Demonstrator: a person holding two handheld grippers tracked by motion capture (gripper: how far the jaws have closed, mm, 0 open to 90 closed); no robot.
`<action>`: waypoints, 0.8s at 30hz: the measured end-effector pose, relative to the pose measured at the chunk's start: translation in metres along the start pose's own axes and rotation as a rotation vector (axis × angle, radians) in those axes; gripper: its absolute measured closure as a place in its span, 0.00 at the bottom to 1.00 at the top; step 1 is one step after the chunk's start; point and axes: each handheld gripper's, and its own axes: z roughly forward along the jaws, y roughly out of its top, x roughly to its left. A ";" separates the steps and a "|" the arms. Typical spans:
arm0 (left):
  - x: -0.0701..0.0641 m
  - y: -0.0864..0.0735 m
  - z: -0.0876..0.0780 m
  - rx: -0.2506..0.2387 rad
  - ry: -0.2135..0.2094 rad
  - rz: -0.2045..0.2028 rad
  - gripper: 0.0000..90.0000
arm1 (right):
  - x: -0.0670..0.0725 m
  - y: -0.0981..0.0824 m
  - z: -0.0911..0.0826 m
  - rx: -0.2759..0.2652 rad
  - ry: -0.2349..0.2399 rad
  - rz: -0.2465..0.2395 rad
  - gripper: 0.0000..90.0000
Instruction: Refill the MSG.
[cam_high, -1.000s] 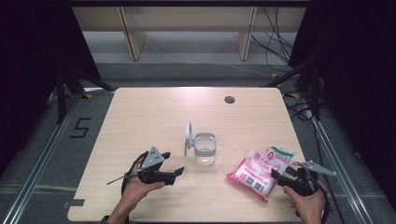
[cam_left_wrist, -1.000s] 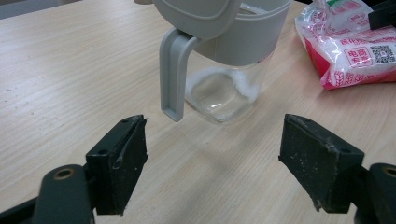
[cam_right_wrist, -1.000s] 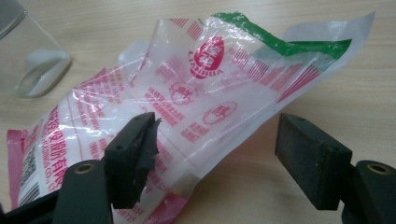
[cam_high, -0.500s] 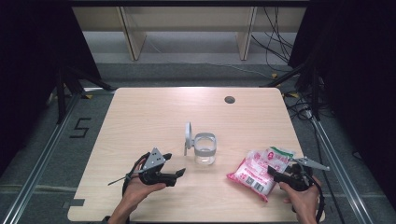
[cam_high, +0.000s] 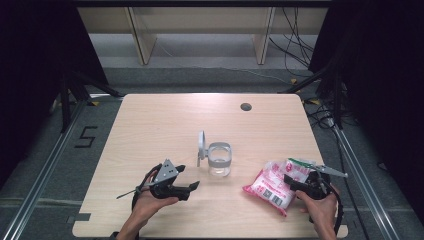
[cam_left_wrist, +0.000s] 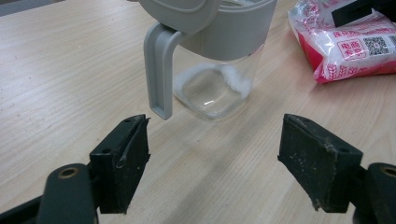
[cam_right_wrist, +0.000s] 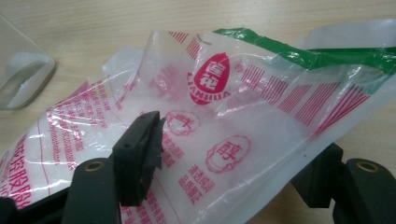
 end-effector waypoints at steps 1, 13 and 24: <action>0.000 0.000 0.000 0.000 0.001 0.009 0.26 | -0.005 0.001 0.001 -0.002 -0.005 -0.056 0.39; 0.002 0.000 0.000 0.003 0.006 0.015 0.27 | -0.005 0.002 0.012 -0.021 0.005 0.024 0.43; -0.002 -0.001 0.001 0.006 0.010 -0.006 0.28 | -0.010 0.001 0.013 -0.021 0.060 0.007 0.68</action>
